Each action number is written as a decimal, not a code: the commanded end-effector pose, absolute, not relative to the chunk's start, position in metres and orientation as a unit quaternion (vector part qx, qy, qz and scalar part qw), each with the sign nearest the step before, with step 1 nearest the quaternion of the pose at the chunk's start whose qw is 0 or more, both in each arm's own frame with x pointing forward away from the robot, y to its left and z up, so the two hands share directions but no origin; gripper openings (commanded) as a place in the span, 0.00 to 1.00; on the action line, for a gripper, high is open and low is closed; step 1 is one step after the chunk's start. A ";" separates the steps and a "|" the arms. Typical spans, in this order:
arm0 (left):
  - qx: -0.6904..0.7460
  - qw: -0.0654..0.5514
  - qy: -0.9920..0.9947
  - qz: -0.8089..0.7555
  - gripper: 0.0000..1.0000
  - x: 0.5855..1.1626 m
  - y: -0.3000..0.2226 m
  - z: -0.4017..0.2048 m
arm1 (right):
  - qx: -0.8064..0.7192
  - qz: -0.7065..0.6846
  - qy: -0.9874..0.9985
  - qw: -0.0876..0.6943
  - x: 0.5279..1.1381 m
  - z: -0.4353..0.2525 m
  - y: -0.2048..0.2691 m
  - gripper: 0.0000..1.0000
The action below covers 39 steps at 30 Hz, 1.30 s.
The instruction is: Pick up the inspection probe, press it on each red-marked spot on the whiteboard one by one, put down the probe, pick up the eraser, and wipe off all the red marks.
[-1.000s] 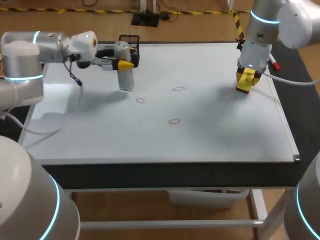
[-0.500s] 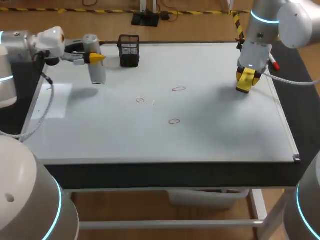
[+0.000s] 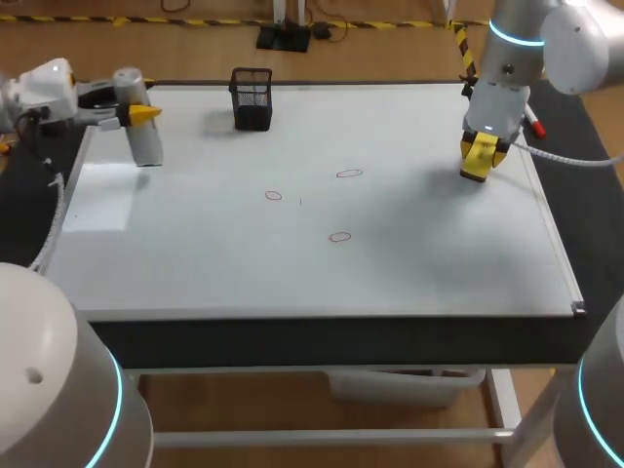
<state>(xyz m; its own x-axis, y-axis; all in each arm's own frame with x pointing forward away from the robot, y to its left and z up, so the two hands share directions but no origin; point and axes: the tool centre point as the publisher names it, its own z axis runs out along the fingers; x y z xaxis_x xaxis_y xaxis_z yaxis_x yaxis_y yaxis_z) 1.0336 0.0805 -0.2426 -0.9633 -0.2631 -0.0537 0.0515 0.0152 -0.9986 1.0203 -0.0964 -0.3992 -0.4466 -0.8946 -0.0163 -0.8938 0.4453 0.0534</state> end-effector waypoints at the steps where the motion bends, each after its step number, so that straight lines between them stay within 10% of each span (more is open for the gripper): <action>1: -0.088 0.128 0.703 -0.694 0.00 1.025 0.092 -0.239 | 0.527 -0.026 -0.850 0.008 1.020 -0.398 -0.097 0.00; 39: -0.096 0.138 0.699 -0.695 0.00 1.019 0.117 -0.237 | 0.556 -0.025 -0.830 0.035 1.019 -0.393 -0.027 0.00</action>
